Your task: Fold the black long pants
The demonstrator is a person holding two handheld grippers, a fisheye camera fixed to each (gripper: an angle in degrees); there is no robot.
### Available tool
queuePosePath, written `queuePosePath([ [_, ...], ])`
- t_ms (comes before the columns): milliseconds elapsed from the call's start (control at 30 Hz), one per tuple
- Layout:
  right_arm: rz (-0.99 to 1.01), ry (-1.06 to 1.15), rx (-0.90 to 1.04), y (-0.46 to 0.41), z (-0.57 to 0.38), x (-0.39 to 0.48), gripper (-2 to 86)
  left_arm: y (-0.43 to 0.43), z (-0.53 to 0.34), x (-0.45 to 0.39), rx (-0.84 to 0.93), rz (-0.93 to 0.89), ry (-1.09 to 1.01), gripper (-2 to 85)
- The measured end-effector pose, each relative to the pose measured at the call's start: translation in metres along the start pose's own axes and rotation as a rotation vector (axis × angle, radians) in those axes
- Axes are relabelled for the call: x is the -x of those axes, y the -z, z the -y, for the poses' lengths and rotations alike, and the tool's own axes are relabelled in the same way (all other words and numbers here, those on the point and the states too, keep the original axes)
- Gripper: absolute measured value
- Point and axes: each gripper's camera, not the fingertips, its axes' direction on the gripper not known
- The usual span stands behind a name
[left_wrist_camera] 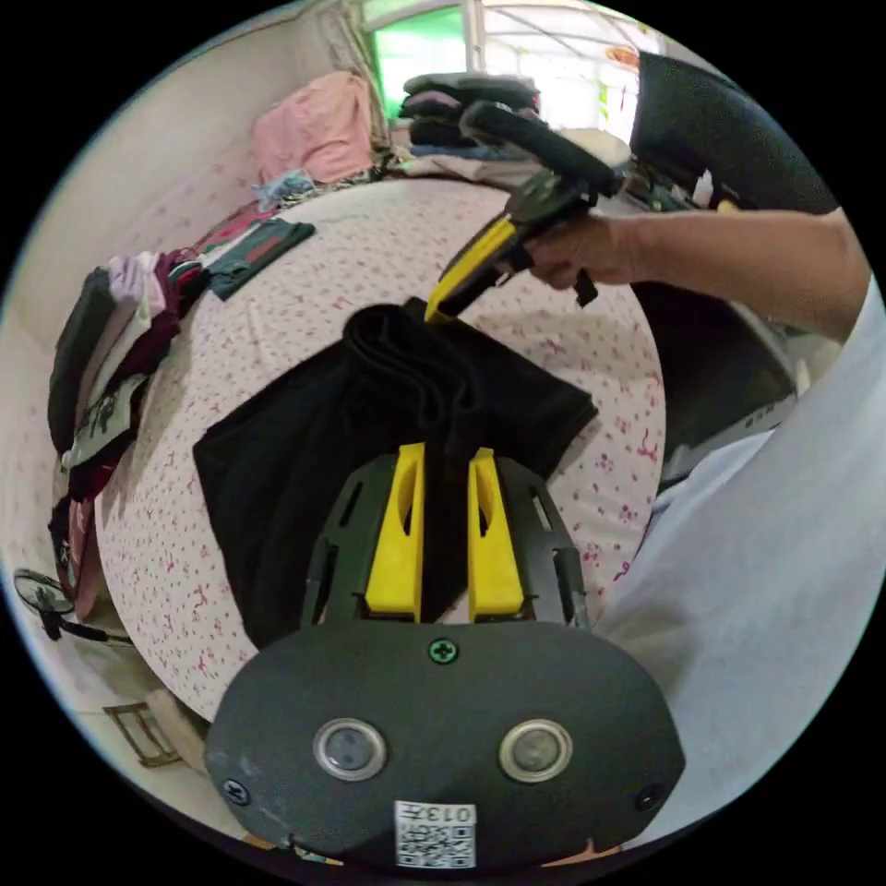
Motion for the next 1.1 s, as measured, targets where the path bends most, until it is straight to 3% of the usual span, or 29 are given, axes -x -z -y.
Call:
queuePosePath([
  [167, 0.056, -0.265, -0.093, 0.022, -0.061, -0.029, 7.1, -0.039, 0.007, -0.055, 0.048, 0.092, -0.048, 9.0],
  [400, 0.389, -0.428, -0.194, 0.027, -0.098, -0.043, 16.3, -0.053, 0.007, -0.099, 0.03, 0.055, -0.175, 10.0],
  [500, 0.428, -0.458, -0.165, 0.012, -0.1, -0.042, 17.0, -0.045, -0.002, -0.082, -0.07, 0.077, -0.062, 8.8],
  [633, 0.477, -0.456, -0.116, -0.005, -0.096, -0.038, 17.5, -0.064, -0.014, -0.032, -0.01, 0.154, 0.13, 8.9],
  [733, 0.471, -0.448, -0.06, -0.016, -0.09, -0.029, 15.9, -0.102, -0.023, 0.002, 0.086, 0.043, 0.217, 8.9],
  [833, 0.395, -0.448, 0.017, -0.023, -0.087, -0.023, 8.3, -0.128, -0.023, 0.011, 0.119, -0.054, 0.235, 8.8],
  [1033, 0.24, -0.278, -0.145, 0.024, -0.093, -0.005, 7.2, -0.122, -0.018, 0.014, 0.037, -0.052, 0.247, 8.6],
  [1100, 0.21, -0.321, -0.146, 0.026, -0.101, -0.011, 7.7, -0.133, -0.019, 0.02, 0.044, -0.074, 0.257, 8.5],
])
